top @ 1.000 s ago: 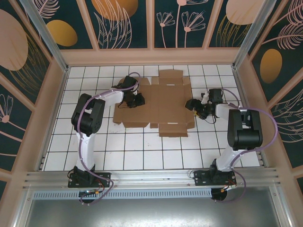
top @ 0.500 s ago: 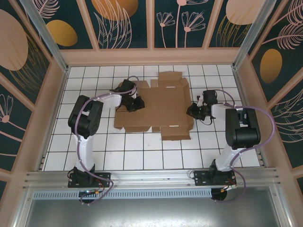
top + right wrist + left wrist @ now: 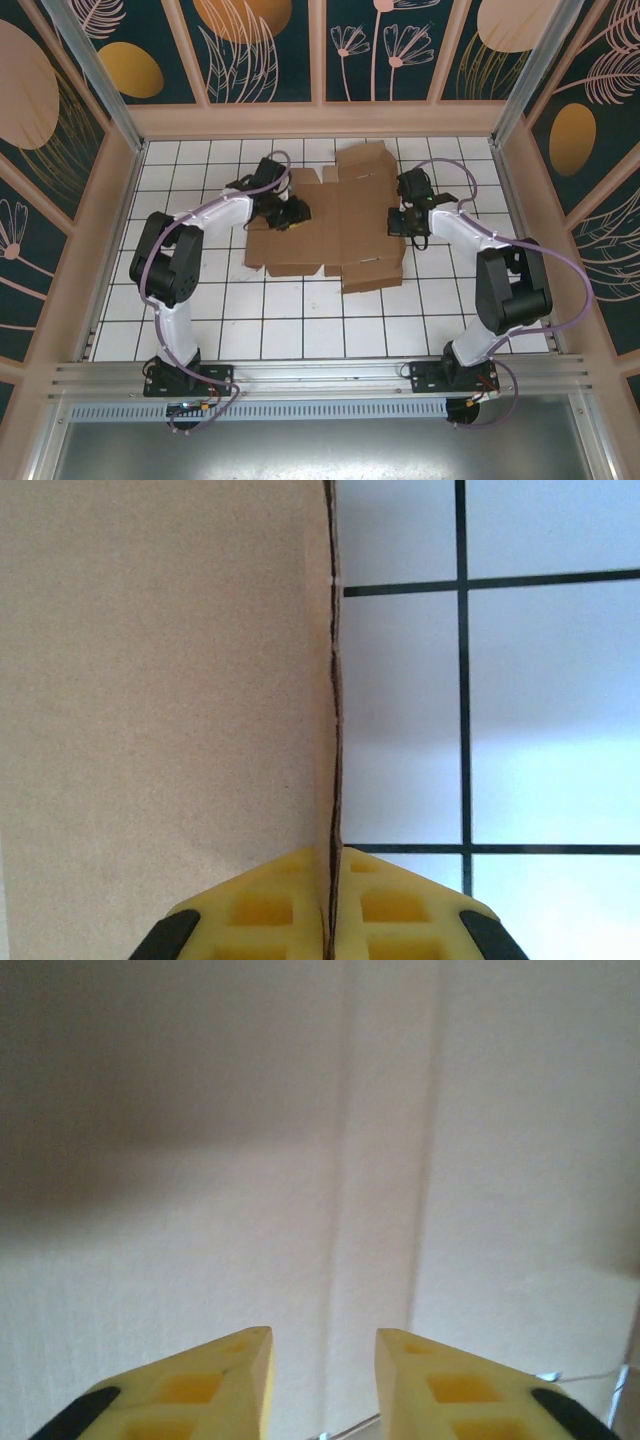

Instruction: Fold the paper box

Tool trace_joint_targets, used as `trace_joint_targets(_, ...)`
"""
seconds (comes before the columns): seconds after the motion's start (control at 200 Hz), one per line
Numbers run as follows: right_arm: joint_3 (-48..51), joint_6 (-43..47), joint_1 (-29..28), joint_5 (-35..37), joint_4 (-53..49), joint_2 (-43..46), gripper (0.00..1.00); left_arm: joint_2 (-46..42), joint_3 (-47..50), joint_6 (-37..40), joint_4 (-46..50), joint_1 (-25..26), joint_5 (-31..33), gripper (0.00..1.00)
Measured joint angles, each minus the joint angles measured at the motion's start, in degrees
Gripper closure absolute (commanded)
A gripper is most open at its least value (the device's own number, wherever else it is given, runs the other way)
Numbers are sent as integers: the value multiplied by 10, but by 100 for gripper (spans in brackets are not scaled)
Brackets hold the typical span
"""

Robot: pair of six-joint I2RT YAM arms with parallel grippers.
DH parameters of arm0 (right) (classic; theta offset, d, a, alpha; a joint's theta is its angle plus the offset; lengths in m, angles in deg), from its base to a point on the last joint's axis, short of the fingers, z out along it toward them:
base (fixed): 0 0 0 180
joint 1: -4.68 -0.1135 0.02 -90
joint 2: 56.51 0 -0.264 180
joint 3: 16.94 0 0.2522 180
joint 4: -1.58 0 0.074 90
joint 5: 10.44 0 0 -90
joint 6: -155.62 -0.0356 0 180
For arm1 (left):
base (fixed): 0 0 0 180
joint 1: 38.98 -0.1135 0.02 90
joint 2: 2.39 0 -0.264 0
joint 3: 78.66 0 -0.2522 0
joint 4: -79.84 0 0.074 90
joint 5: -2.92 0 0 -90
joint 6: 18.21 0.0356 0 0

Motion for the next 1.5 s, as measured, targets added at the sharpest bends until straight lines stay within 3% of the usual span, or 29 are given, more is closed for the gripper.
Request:
trace_joint_targets(0.08,-24,9,-17,26,-26,7,93,-1,-45,-15,2,3,4,52)
trace_joint_targets(0.15,-49,18,-28,43,-47,10,92,-1,-83,-28,2,15,5,38)
trace_joint_targets(0.345,-96,57,-45,81,-71,24,92,-1,-167,-64,-2,67,-5,28)
trace_joint_targets(0.53,-100,82,-50,99,-75,44,91,14,-220,-92,-5,70,-28,30)
trace_joint_targets(0.891,-94,106,-92,144,-74,46,90,135,-369,-103,-7,67,-85,29)
trace_joint_targets(1.246,-73,116,-101,140,-56,72,87,242,-528,-106,45,68,-87,28)
trace_joint_targets(1.501,-34,116,-103,143,-26,74,91,246,-509,-104,66,68,-61,31)
